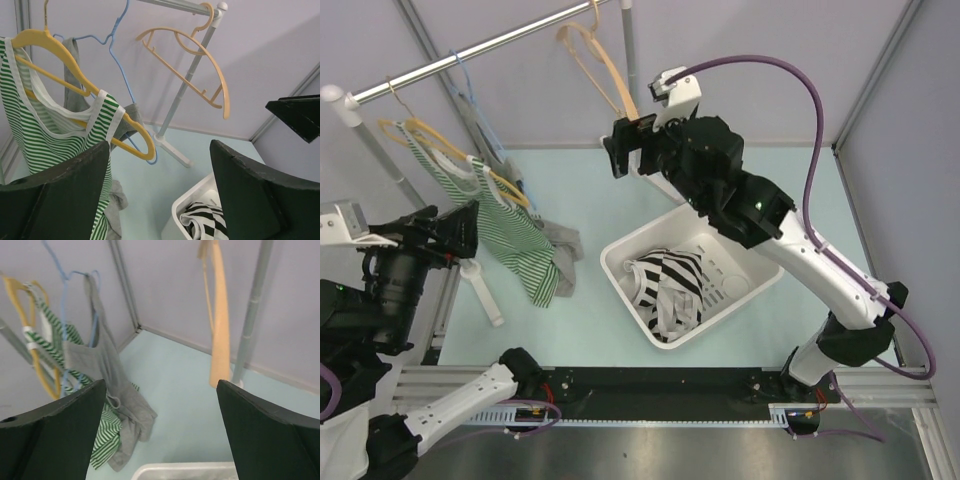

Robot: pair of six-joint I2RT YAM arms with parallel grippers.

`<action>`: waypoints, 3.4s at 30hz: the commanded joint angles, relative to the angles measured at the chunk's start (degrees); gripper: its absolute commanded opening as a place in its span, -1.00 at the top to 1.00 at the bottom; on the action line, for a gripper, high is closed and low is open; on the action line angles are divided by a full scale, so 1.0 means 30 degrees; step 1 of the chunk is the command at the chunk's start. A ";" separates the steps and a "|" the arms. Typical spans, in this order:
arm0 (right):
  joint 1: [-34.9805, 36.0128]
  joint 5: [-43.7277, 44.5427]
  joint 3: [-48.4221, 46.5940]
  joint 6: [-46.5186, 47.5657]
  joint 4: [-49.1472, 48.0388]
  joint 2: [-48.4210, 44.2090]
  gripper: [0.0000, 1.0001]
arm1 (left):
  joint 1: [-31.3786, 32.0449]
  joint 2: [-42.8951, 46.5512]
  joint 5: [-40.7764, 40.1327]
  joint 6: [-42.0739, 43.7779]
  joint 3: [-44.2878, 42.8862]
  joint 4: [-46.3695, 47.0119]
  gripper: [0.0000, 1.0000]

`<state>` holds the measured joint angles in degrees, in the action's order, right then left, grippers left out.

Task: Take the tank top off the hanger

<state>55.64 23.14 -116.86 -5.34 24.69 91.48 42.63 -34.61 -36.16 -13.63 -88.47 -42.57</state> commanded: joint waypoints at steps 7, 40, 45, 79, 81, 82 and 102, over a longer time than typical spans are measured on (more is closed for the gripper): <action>0.2342 -0.3369 -0.1006 0.1869 -0.4067 0.2607 -0.49 | 0.0057 0.1076 -0.0104 -0.0262 0.0455 0.0947 -0.72; 0.2490 -0.5603 -0.6306 0.0171 -0.5976 0.8146 -0.41 | 0.0086 0.1634 0.0189 -0.1170 0.0543 -0.0255 -0.71; 0.2021 -0.6042 -0.8507 -0.0065 -0.4889 0.9874 -0.24 | 0.0057 0.1781 0.0277 -0.1258 0.0602 -0.0284 -0.70; 0.1551 -0.6863 -1.0208 -0.0825 -0.6646 1.3656 0.96 | 0.0057 0.1459 0.0511 -0.1345 -0.0247 -0.0782 -0.69; 0.1610 -0.6571 -1.0266 -0.0709 -0.6793 1.3395 1.00 | 0.0057 0.1371 0.0657 -0.1404 -0.0335 -0.0811 -0.69; 0.1669 -0.6453 -1.0237 -0.0535 -0.6910 1.3306 1.00 | 0.0057 0.1313 0.0687 -0.1463 -0.0365 -0.0811 -0.69; 0.2665 -0.0827 -0.5119 0.3890 -1.0571 0.7185 1.00 | 0.0057 -0.0151 0.2180 -0.2284 -0.0775 -0.0343 -0.69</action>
<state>63.77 17.82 -135.96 3.75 2.72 121.56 42.63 -32.69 -32.14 -19.55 -88.82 -45.19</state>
